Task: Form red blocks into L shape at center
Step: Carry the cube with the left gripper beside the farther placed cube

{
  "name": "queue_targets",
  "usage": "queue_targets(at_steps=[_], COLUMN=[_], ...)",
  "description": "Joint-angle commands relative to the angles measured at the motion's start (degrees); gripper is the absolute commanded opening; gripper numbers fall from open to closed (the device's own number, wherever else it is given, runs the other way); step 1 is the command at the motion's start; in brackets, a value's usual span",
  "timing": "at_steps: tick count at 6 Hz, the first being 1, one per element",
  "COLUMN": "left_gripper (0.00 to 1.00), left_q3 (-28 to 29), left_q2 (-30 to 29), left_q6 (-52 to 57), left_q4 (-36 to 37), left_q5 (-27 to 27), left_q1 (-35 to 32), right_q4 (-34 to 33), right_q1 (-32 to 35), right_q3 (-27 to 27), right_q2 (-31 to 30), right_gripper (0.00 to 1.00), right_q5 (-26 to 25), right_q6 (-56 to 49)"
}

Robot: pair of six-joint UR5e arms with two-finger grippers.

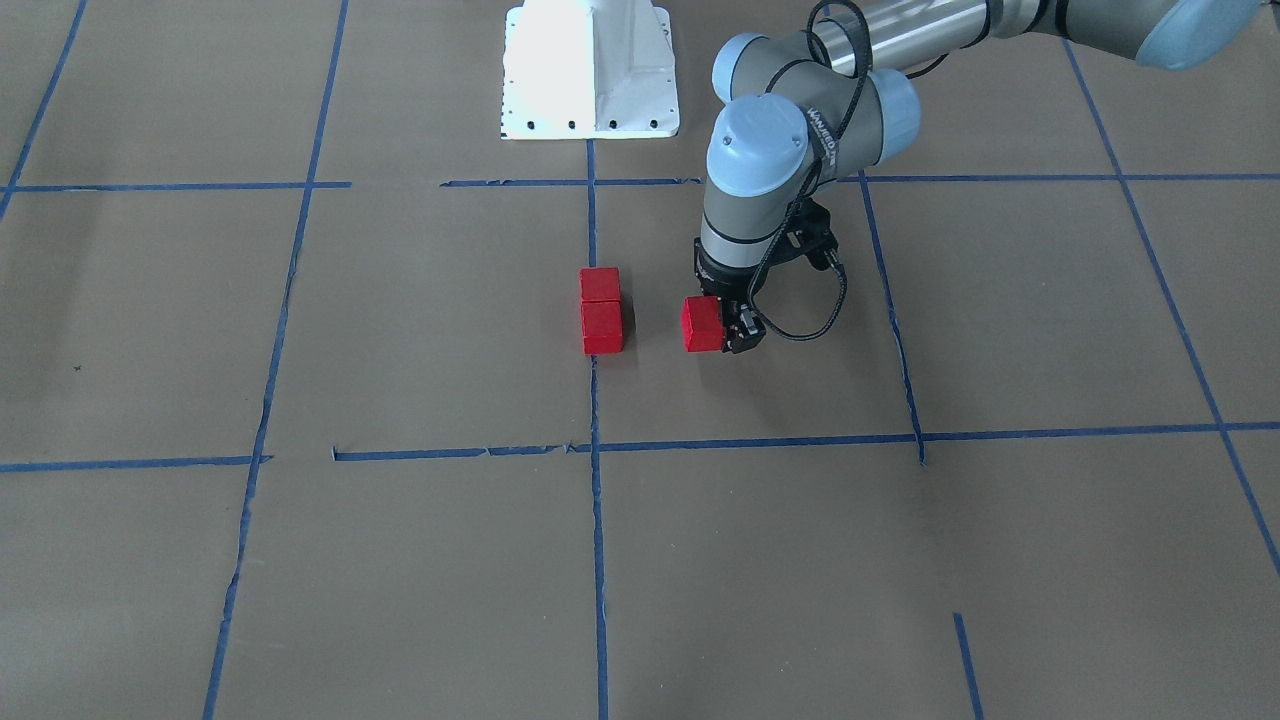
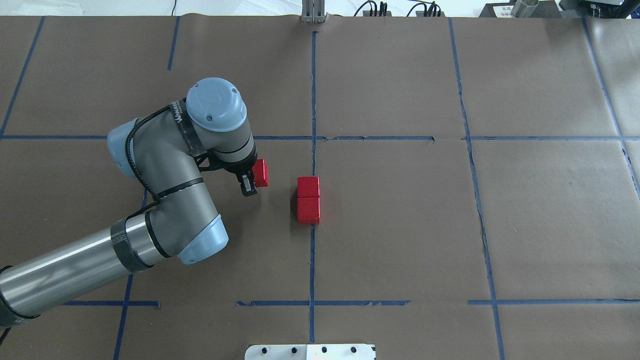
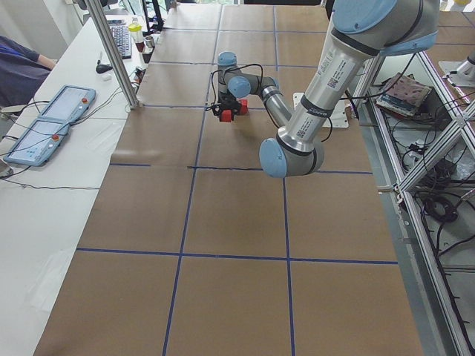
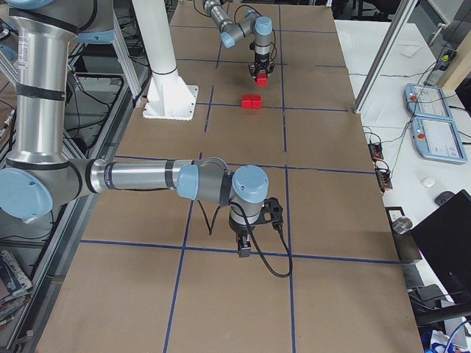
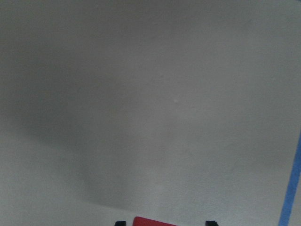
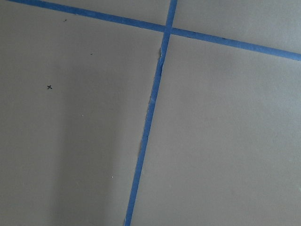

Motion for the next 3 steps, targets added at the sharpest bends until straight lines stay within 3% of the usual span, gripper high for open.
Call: queue_targets(at_steps=[1,3], left_gripper=[0.14,0.14], left_q3=[3.0,7.4], left_q2=[-2.6,-5.3], left_q6=[-5.6,-7.1], left_q4=[-0.3,-3.2], left_q5=[0.3,1.7], left_q1=[1.7,2.0], right_q4=[0.0,0.0], right_q1=[0.0,0.0], right_q3=[-0.1,-0.1], right_q2=[0.0,0.0], right_gripper=[1.00,1.00], right_q5=[-0.1,-0.1], right_q6=[-0.1,-0.1])
